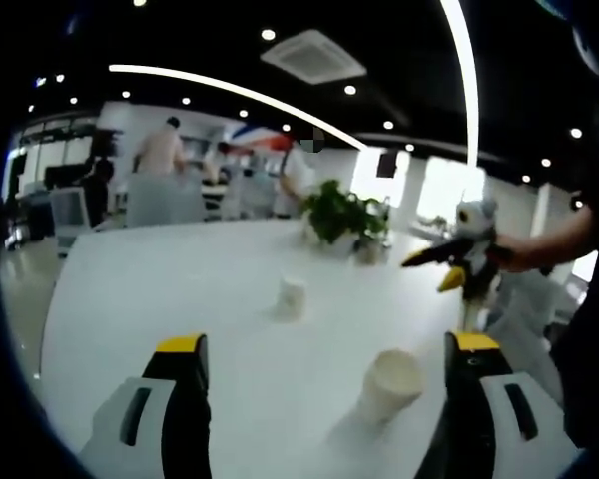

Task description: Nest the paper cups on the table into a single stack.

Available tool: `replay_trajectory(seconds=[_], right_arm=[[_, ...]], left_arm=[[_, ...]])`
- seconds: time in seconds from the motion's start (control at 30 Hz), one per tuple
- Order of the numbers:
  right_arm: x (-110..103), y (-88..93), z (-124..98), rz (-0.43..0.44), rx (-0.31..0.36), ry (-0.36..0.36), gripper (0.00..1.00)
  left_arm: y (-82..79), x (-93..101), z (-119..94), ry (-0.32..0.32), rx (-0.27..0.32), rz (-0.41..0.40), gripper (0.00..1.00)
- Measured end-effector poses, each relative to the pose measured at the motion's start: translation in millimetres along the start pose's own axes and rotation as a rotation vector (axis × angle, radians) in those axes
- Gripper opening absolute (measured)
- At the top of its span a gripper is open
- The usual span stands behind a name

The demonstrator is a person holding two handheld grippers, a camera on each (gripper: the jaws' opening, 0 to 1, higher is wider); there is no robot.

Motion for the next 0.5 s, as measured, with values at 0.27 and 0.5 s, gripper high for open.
replay_trajectory(seconds=[0.27,0.5], right_arm=[[8.8,3.1,0.3,0.018,0.024,0.054,0.86],[18.9,11.5,1.2,0.043,0.03,0.086,0.93]], left_arm=[[-4.1,-5.2,0.2,-0.016,0.0,-0.005,0.96],[-6.9,-8.2,3.0,-0.033,0.015,-0.01,0.97]])
Point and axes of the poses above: the point that each gripper's makers call its tool centre point, and the gripper's own axes: z roughly forward along the fingers, x roughly to its right, y roughly out of its underside, the point moved 5 cm from there along -z, roughly backward along the fingers, and after that the axes turned 3 degrees about -x, right-handed, at the moved point
